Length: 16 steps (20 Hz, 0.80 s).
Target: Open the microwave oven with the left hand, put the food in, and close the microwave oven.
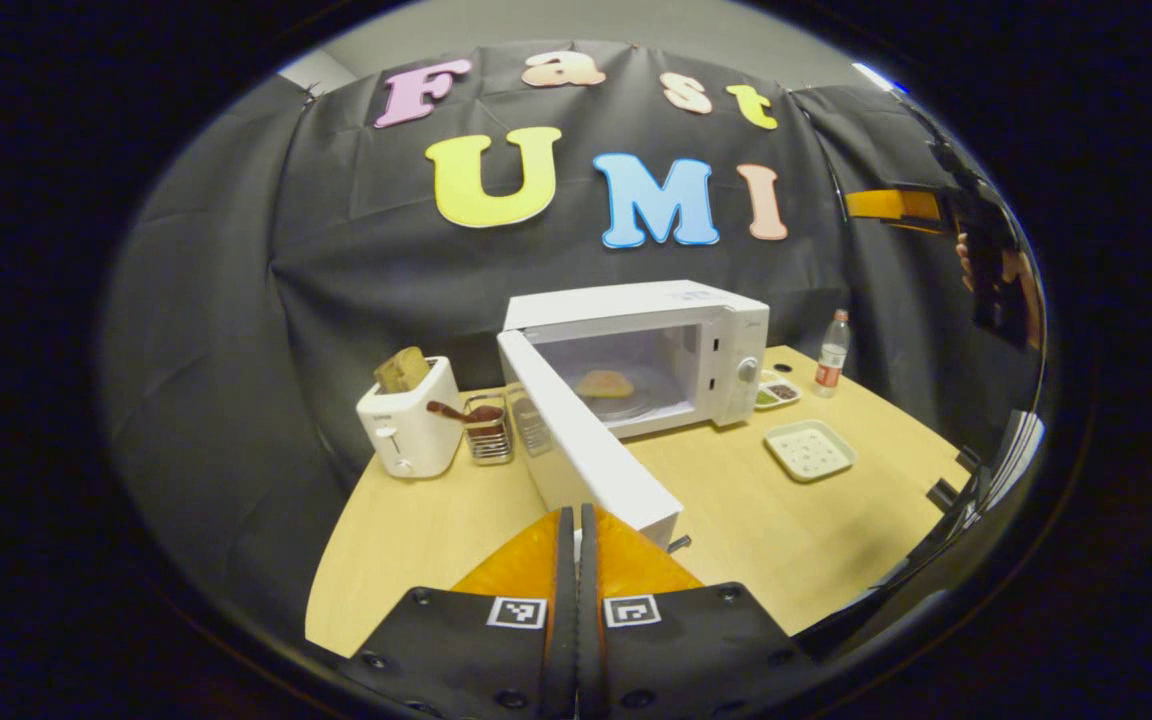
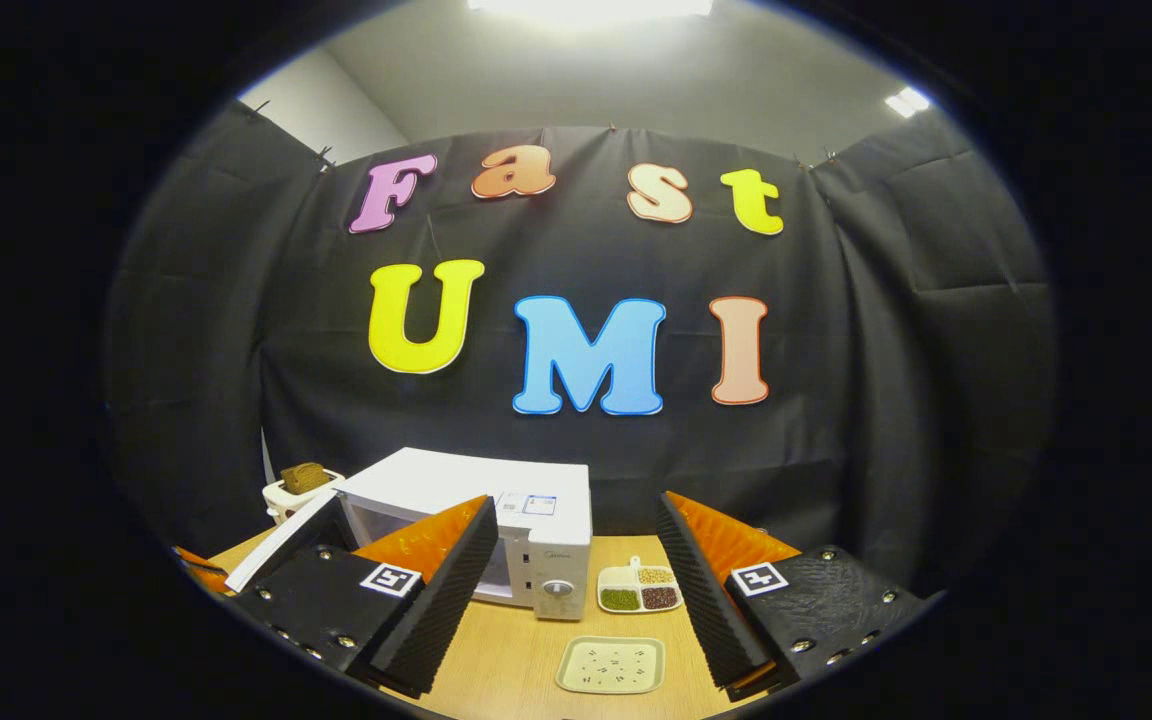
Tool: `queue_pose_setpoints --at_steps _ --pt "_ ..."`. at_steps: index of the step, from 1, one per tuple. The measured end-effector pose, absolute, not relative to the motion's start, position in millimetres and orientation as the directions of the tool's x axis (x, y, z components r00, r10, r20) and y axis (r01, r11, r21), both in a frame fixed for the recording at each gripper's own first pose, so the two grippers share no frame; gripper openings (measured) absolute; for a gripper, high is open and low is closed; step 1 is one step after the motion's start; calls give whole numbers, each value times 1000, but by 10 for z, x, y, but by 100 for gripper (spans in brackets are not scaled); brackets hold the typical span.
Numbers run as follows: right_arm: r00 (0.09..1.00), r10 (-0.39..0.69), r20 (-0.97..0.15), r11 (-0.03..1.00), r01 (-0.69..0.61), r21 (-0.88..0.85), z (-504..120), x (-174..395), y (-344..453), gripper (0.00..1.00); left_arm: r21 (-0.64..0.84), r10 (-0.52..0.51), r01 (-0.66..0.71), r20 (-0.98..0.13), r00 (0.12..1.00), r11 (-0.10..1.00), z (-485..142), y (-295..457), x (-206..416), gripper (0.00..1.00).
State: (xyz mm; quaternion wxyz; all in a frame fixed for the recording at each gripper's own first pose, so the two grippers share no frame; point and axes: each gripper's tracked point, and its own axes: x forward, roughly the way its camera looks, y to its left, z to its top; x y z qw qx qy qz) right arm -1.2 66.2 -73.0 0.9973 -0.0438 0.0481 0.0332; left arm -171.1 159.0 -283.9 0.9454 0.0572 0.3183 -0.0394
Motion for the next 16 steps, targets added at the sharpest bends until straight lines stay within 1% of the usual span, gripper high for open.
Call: queue_pose_setpoints --at_steps 5,6,10,16 --pt "992 50 -115 995 -59 -75 -775 78 556 97 40 -98 156 -621 778 987 -2931 1232 -1589 6" --pt "992 47 -116 996 -56 -73 -788 93 529 97 41 -105 166 -622 776 985 -2937 1167 -1543 7" --pt "992 27 -123 997 -36 -70 -802 158 401 97 21 -137 191 -620 773 981 -2981 900 -1303 7" --pt "992 -3 -127 998 -5 -63 -826 262 151 97 15 -204 267 -605 770 964 -3050 500 -911 6"
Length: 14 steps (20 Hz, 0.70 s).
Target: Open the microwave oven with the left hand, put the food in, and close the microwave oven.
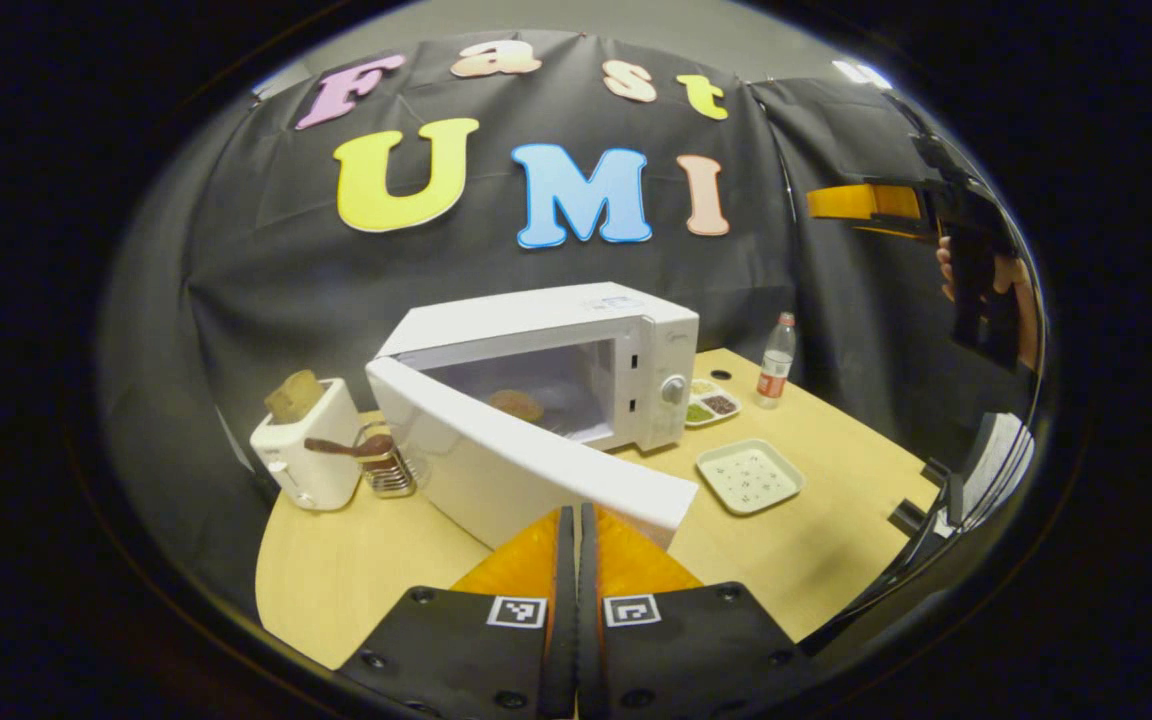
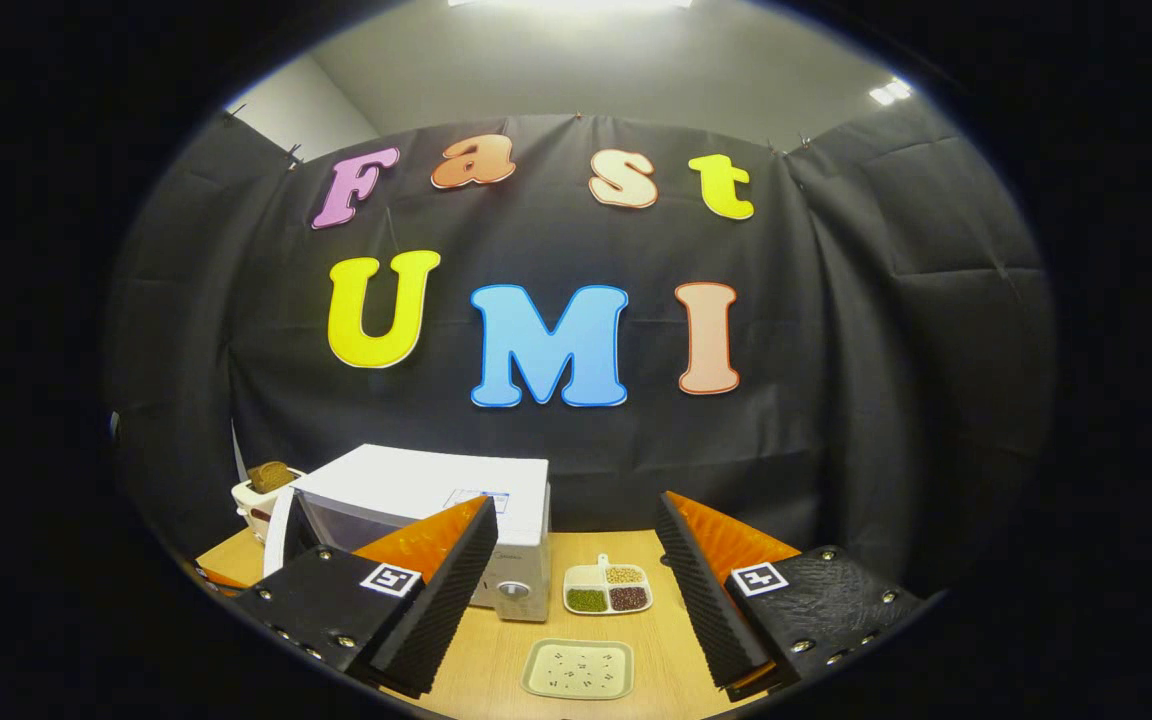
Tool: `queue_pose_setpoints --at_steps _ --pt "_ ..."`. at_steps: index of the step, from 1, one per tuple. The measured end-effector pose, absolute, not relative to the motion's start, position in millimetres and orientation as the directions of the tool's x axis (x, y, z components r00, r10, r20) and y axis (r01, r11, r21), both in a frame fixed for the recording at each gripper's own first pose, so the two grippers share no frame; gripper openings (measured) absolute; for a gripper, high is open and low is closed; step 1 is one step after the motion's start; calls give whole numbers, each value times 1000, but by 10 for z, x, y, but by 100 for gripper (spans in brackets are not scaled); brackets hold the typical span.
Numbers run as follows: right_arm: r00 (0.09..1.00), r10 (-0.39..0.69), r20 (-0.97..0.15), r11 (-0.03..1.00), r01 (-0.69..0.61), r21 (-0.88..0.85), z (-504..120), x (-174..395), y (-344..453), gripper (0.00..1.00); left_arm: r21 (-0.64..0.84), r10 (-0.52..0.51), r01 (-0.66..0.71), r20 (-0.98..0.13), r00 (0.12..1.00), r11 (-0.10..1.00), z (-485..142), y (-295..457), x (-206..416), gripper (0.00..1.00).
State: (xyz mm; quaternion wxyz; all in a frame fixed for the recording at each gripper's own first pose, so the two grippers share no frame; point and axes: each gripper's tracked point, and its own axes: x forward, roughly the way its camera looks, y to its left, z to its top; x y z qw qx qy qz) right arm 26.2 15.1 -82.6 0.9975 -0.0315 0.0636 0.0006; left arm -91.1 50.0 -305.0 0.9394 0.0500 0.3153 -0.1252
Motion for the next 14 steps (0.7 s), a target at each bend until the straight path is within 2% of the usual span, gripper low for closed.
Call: queue_pose_setpoints --at_steps 14 --pt "993 -47 -109 998 43 -38 -772 442 -246 96 -4 -238 301 -621 747 954 -3417 -30 -44 7"
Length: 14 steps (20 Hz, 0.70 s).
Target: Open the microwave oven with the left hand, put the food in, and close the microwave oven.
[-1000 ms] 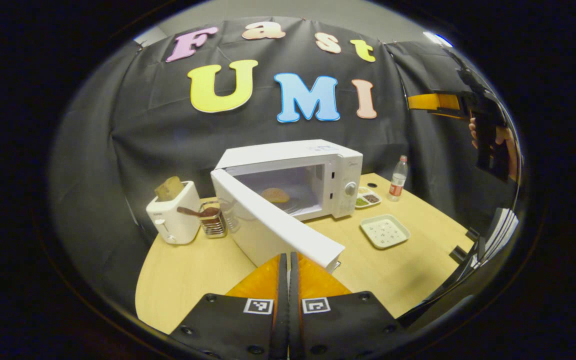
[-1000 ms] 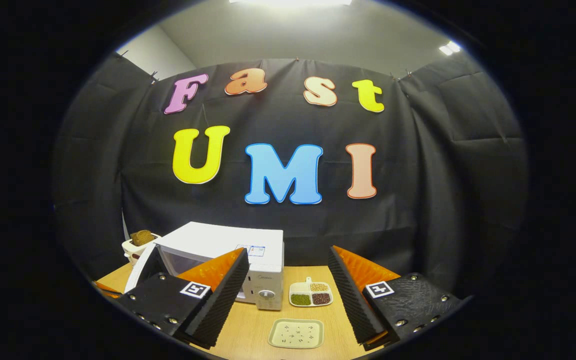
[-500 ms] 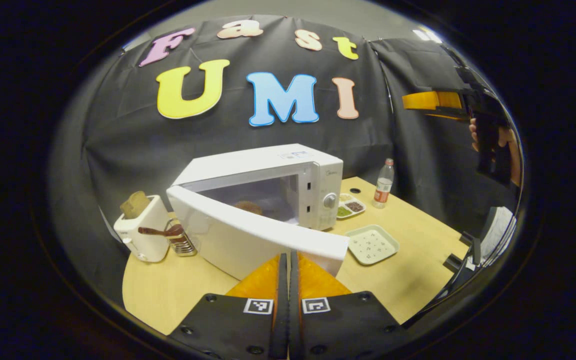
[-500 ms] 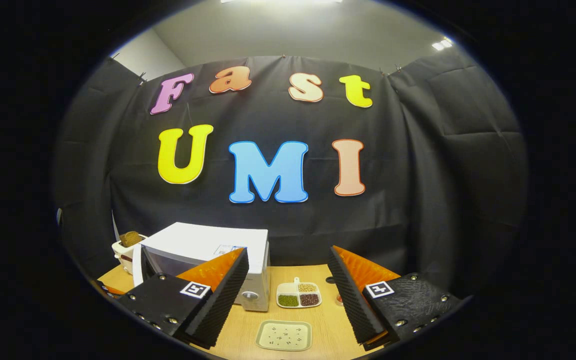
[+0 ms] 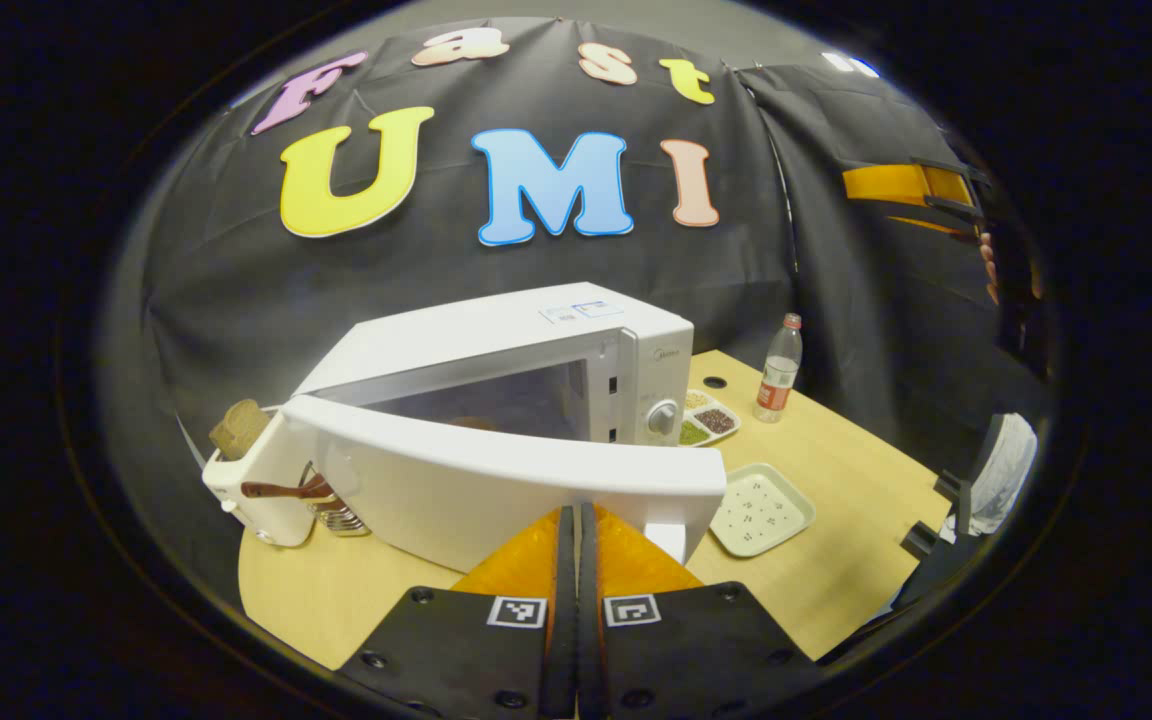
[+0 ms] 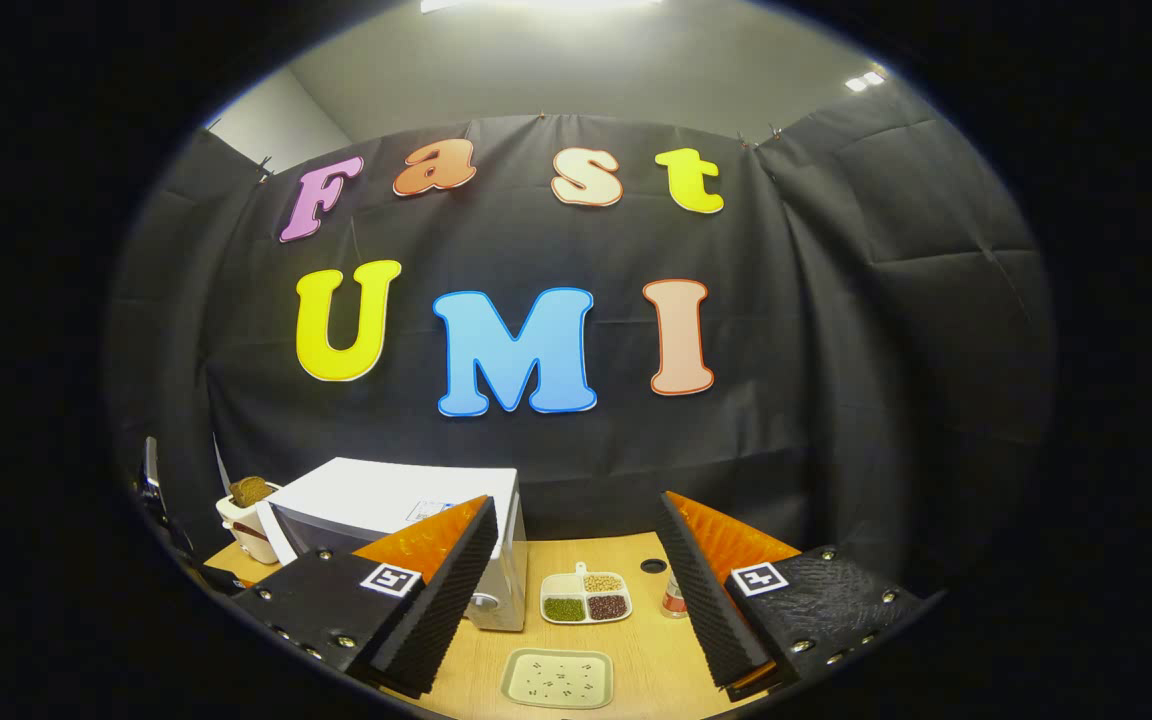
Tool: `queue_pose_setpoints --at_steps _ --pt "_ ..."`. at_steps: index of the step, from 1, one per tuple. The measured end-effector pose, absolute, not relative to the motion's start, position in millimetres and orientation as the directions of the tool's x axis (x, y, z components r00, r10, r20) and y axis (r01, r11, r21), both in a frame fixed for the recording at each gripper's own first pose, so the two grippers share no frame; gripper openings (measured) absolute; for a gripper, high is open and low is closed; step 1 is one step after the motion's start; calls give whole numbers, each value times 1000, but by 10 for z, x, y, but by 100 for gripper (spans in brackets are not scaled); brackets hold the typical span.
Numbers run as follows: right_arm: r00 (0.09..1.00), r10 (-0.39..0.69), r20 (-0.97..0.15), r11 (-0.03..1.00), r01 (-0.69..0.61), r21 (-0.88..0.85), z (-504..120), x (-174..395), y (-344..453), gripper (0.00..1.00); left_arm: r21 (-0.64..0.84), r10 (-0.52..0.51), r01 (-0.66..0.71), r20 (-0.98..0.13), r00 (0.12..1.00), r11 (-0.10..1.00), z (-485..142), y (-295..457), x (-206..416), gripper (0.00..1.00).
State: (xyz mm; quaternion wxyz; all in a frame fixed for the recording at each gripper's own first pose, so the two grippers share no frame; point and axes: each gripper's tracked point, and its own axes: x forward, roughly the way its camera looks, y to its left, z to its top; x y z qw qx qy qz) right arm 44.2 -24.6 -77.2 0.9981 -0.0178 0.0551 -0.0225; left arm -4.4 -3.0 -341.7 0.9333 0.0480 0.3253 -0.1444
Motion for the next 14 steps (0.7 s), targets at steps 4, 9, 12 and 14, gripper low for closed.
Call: queue_pose_setpoints --at_steps 4,9,12,14 --pt "991 -59 -123 998 54 -46 -856 396 -290 97 -26 -251 301 -624 741 953 -3527 -199 169 7" --pt "991 -25 -134 999 19 -43 -898 465 -200 97 -40 -256 294 -610 750 955 -3567 -361 420 7" --pt "990 -11 -141 999 5 -42 -926 541 -185 97 -59 -254 276 -608 753 959 -3607 -425 571 7" --pt "989 -12 -151 999 5 -42 -968 554 -216 97 -69 -248 260 -605 757 963 -3634 -447 652 7"
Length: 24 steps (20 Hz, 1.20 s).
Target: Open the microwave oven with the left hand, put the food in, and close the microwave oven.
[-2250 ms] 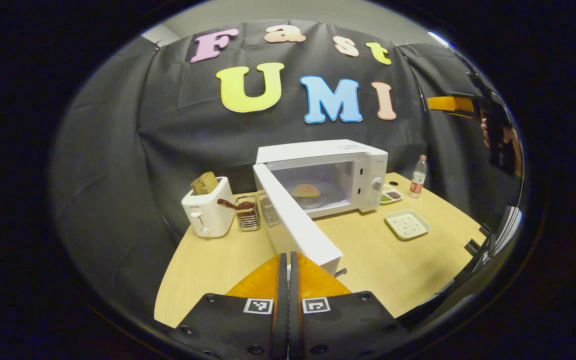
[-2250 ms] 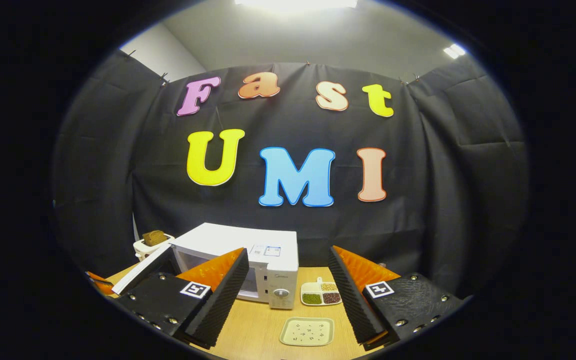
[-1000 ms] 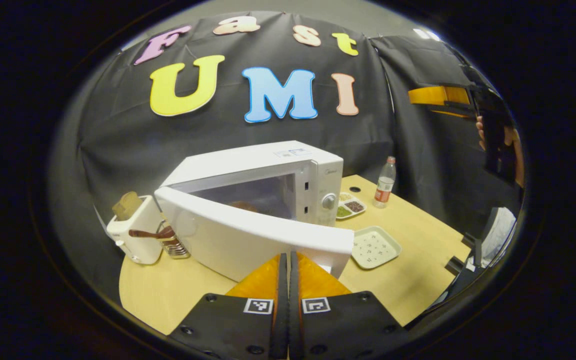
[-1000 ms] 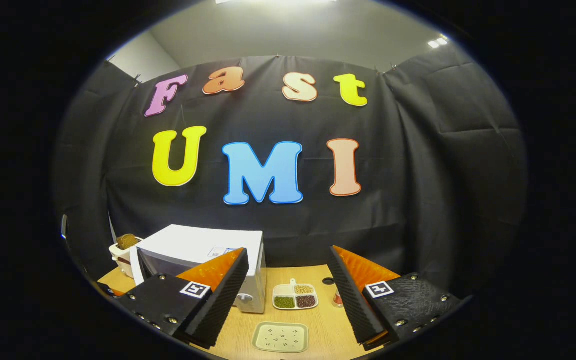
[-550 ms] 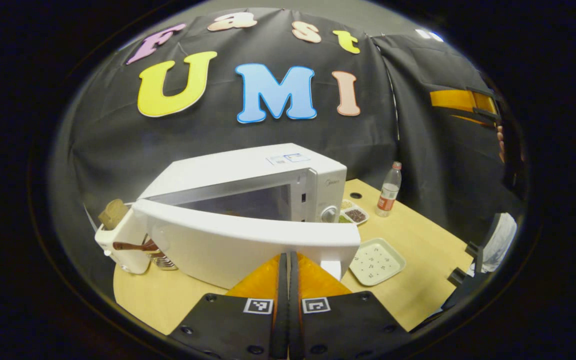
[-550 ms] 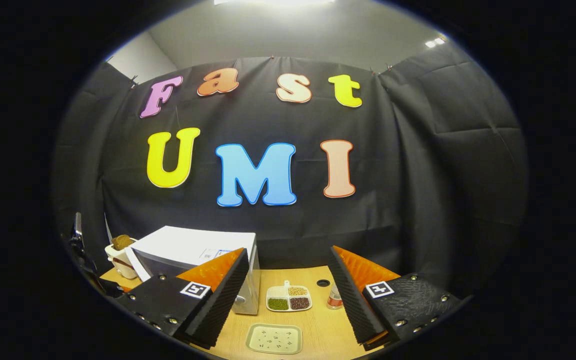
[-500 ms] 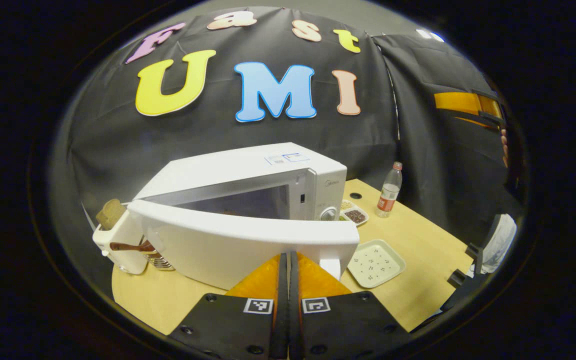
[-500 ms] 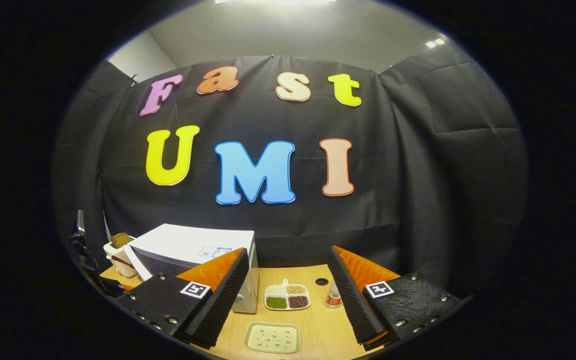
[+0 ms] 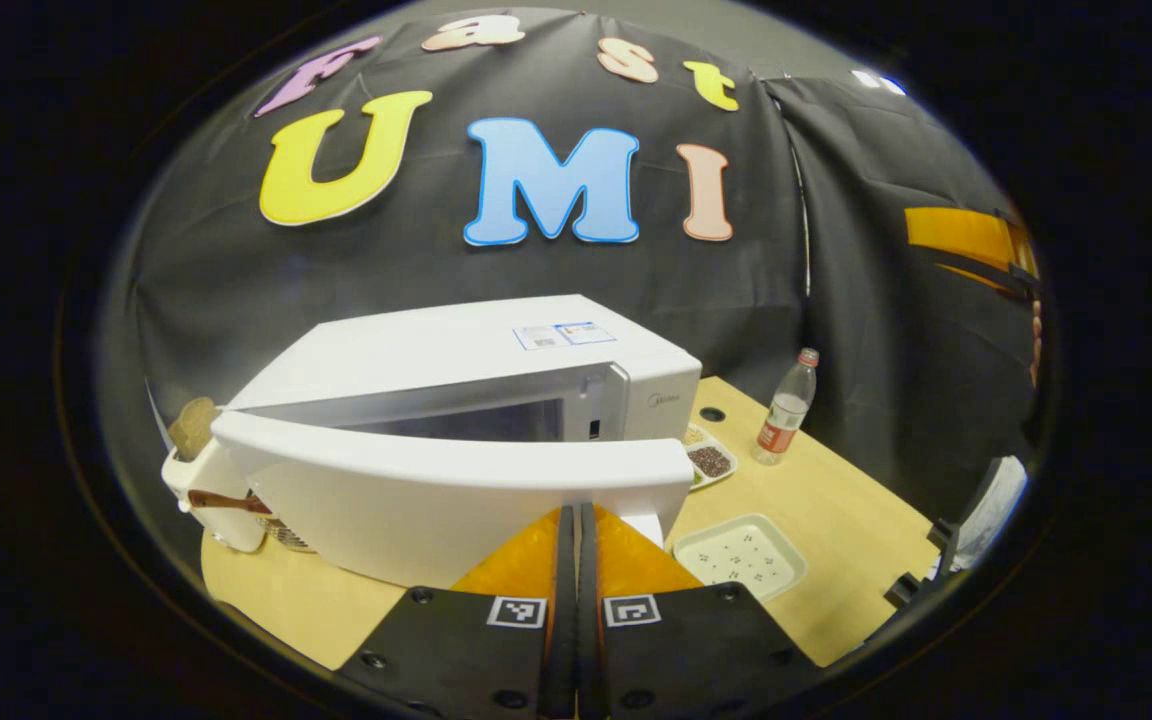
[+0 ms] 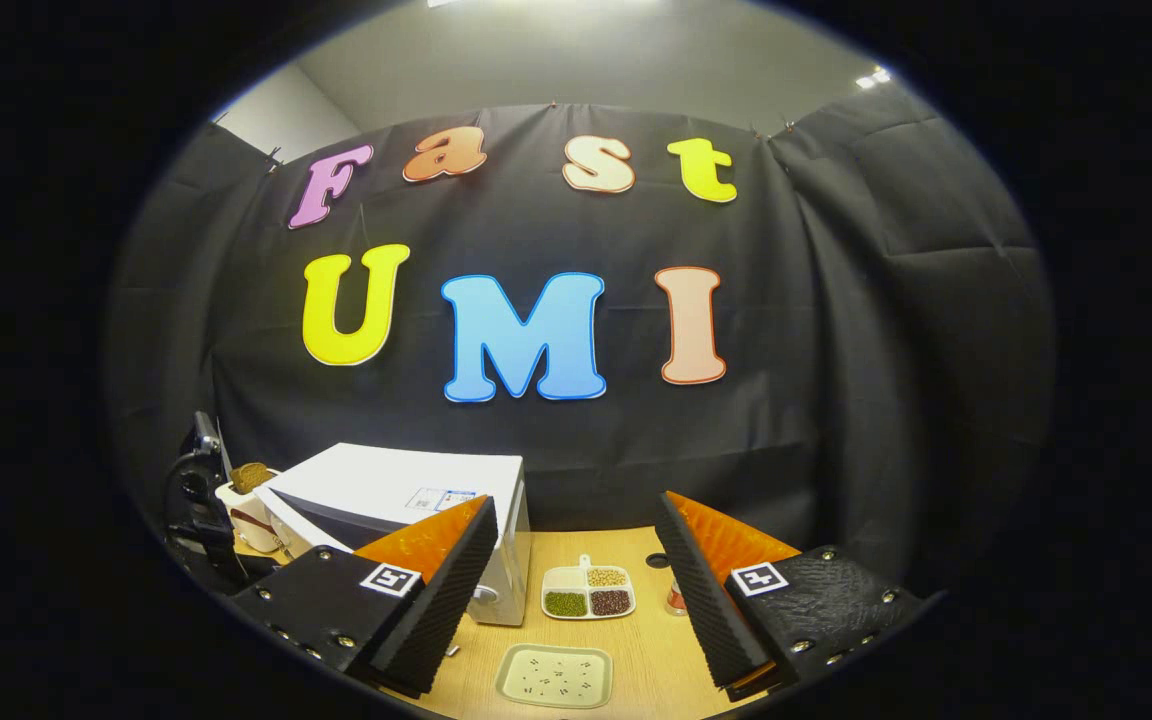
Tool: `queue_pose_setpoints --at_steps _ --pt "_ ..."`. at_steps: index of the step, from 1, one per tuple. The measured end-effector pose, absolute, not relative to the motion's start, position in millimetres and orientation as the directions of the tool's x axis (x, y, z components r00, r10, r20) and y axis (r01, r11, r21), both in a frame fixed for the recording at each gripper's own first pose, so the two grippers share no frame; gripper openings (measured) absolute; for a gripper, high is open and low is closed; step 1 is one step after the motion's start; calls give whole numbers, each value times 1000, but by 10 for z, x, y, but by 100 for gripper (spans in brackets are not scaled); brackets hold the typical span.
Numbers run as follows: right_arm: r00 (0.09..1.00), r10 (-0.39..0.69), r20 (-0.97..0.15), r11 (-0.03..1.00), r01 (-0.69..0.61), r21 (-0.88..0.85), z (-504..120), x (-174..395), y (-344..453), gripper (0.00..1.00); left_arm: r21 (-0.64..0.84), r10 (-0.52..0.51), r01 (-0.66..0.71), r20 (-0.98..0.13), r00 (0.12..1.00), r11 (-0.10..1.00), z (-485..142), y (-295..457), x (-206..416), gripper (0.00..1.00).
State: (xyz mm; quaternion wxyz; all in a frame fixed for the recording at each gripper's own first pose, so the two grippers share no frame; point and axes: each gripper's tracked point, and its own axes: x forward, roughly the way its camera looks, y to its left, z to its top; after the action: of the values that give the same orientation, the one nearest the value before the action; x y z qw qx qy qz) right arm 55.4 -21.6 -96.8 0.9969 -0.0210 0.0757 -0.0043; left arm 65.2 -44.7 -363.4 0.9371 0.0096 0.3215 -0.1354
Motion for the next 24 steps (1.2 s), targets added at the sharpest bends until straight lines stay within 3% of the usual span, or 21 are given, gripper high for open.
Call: queue_pose_setpoints --at_steps 24 --pt "993 -9 -122 999 3 -46 -847 727 -411 97 -109 -202 171 -610 767 979 -3837 -667 1345 6"
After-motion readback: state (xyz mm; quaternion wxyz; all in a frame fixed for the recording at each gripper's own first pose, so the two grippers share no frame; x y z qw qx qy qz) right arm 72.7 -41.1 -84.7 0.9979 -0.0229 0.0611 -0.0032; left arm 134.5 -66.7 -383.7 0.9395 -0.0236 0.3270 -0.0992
